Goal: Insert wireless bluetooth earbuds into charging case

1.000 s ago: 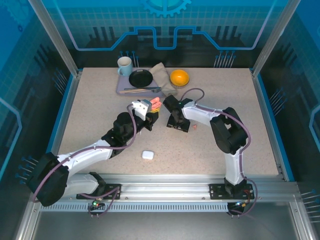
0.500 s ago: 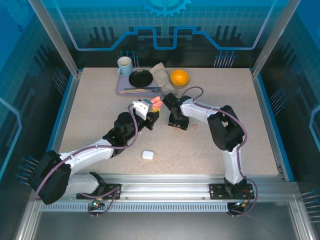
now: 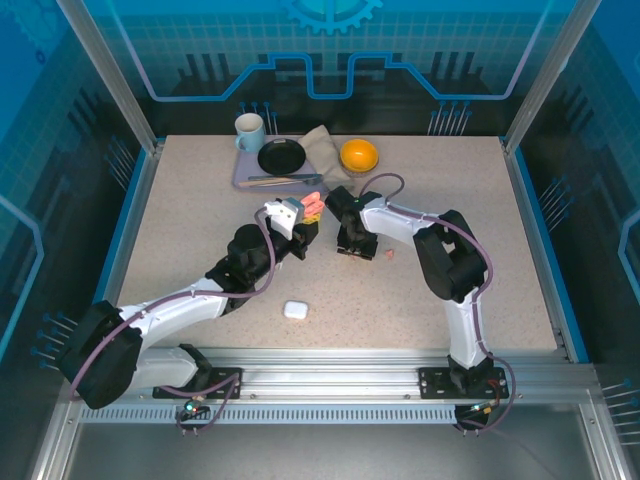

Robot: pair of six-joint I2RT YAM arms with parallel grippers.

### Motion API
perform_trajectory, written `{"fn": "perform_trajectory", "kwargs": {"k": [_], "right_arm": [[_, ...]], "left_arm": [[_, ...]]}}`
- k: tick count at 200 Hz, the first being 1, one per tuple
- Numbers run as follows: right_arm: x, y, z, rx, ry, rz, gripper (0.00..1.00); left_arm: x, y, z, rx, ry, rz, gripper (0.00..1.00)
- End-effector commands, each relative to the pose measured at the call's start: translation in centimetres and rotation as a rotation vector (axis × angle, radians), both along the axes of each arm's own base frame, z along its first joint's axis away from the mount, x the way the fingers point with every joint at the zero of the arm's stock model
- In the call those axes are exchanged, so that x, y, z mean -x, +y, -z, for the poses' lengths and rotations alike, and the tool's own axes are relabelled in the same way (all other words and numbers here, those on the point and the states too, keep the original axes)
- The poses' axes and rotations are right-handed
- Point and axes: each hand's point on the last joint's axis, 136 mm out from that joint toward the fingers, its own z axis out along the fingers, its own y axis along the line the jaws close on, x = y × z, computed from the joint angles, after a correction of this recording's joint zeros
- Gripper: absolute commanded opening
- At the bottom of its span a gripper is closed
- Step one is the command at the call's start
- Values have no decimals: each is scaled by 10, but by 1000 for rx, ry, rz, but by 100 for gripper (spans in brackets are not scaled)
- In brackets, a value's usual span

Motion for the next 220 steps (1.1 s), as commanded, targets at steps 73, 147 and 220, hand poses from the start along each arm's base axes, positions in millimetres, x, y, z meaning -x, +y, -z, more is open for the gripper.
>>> {"fn": "perform_trajectory", "kwargs": {"k": [73, 147, 220], "right_arm": [[-1, 0, 15, 15, 44, -31, 38], [3, -3, 20, -3, 52, -31, 32], [6, -3, 16, -56, 28, -33, 28]], "left_arm": [[-3, 3, -1, 9, -13, -19, 0], [-4, 1, -2, 7, -10, -14, 0], [-5, -1, -4, 5, -8, -6, 0]]}}
